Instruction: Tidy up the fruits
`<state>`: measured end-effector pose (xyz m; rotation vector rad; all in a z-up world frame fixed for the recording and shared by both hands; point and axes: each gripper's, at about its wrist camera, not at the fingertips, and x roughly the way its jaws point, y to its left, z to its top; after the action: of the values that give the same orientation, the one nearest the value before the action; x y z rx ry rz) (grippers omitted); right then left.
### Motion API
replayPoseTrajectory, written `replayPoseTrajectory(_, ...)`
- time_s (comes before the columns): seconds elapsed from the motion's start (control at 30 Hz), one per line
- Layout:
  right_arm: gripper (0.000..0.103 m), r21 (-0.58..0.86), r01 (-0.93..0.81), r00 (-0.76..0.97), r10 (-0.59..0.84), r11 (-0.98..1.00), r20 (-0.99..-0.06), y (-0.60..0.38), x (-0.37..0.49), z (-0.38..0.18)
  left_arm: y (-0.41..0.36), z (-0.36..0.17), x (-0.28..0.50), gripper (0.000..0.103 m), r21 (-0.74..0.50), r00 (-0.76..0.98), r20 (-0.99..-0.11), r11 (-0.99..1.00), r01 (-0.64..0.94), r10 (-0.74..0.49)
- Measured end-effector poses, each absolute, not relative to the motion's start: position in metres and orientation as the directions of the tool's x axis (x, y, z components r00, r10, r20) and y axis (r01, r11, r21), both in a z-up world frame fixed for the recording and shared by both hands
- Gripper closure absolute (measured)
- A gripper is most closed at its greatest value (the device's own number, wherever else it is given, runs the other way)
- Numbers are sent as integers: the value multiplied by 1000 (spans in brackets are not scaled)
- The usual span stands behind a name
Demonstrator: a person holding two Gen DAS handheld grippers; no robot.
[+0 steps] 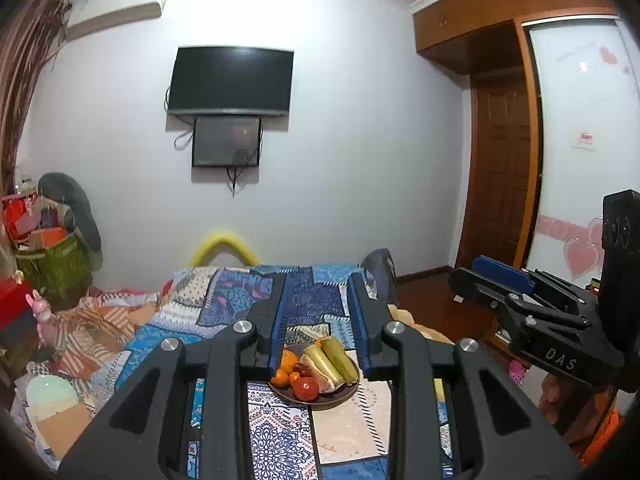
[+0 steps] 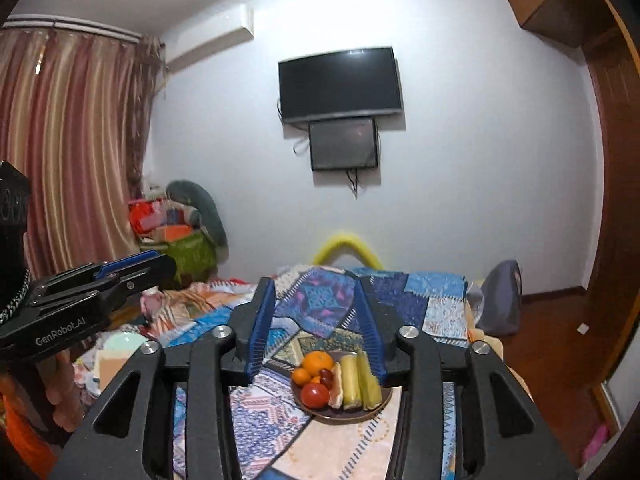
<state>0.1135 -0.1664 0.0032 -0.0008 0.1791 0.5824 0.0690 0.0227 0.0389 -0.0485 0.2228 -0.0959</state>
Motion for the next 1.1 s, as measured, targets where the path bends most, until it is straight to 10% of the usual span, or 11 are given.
replayPoseTrajectory(0.17,33,52,-519,843,521,853,-133,-170,96,1,19,39,44,40,-50,981,-180,996,69,-77)
replayPoseTrajectory(0.4,0,48,-466,877,469,883,-109,-171,89,-3,16,34,42,24,-36,981,-181,997,64,-69)
replayPoseTrajectory(0.63,0,35,-456,883,457,889,-109,-179,78,-5,14,31,34,4,-32,985,-169,999,36,-40)
replayPoseTrajectory(1.1,0,39,-449,885,451,892,-116,-184,73,-11,18,26,30,2,-41,985,-170,999,16,-23)
